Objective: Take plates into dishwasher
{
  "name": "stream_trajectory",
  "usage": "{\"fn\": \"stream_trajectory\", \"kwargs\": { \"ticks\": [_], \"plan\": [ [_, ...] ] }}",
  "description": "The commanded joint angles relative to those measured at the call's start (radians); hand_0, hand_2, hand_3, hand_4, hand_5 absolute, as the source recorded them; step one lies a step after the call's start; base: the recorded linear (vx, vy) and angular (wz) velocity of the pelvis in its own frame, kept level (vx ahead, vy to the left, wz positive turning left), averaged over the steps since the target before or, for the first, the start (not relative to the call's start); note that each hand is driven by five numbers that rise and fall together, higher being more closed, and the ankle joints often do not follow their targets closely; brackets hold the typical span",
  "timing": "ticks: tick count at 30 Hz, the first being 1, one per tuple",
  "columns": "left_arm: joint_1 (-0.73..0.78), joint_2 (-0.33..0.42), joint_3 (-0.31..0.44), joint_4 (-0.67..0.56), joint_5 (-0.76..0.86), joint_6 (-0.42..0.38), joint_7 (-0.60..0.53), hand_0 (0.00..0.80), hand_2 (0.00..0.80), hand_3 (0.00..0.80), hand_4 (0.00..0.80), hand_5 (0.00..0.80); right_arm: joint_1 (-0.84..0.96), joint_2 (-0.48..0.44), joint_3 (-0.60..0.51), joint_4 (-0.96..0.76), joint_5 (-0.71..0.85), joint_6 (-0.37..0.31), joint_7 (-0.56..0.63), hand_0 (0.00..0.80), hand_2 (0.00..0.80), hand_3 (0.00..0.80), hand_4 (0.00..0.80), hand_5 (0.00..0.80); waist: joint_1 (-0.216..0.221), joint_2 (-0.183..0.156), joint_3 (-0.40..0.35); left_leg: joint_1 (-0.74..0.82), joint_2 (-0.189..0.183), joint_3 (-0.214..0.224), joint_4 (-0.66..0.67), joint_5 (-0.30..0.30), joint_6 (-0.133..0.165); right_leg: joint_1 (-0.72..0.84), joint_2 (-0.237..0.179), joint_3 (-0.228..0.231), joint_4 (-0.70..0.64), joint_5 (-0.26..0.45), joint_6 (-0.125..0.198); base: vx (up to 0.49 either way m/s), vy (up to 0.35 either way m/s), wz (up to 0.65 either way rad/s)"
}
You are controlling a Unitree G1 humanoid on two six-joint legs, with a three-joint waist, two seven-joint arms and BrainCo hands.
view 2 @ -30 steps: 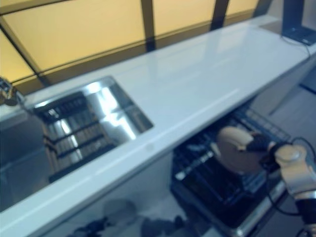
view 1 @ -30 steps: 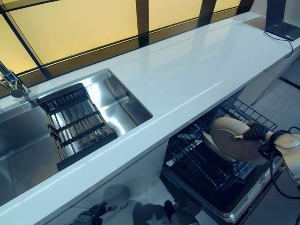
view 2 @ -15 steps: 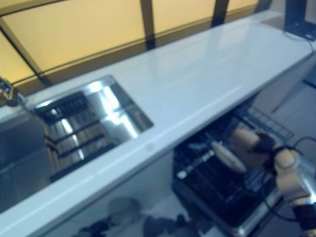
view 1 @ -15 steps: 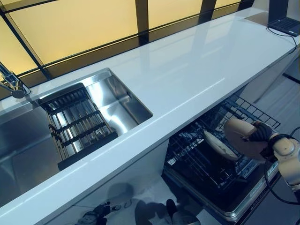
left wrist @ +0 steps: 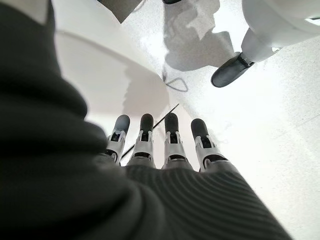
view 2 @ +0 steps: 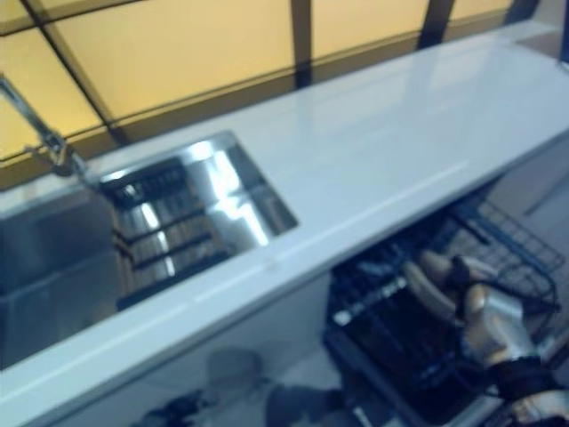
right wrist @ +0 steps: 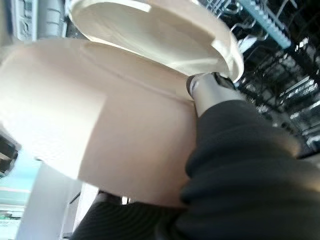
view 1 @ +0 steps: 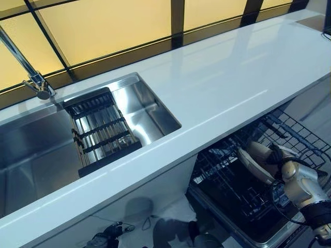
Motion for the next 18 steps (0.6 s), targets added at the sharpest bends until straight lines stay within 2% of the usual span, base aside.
{"fn": "stream_trajectory", "kwargs": {
  "ticks": [1,8,18],
  "plan": [
    [-0.022,0.043,-0.026,0.007,0.014,-0.011,0.010,0.000,0.000,0.000,0.000,0.000,-0.153,0.032,0.042,0.090,-0.073,0.006,-0.058,0.800,0.800,0.800,0.800,0.800,0.034,-0.068,-0.025,0.027,-0.035,-0.056,0.014,-0.095,0.061,-0.013,-0.025,-0.031,0.003,-0.021,0.079,0.012,-0.011,0.11],
    [-0.035,0.055,-0.035,0.001,0.000,-0.009,0.005,0.000,0.000,0.000,0.000,0.000,-0.232,0.024,0.089,0.175,-0.082,0.029,-0.069,0.800,0.800,0.800,0.800,0.800,0.058,-0.057,-0.011,-0.001,-0.038,-0.074,0.018,-0.088,0.059,-0.031,-0.033,-0.043,0.005,-0.018,0.077,-0.036,-0.003,0.06],
    [-0.038,0.054,-0.048,-0.003,-0.008,-0.024,-0.004,0.000,0.000,0.000,0.000,0.000,-0.254,0.019,0.115,0.268,-0.058,0.054,-0.047,0.800,0.800,0.800,0.800,0.800,0.068,-0.046,0.004,-0.012,-0.039,-0.091,0.013,-0.083,0.053,-0.036,-0.039,-0.055,0.004,-0.020,0.075,-0.015,0.002,0.04]
  ]
}}
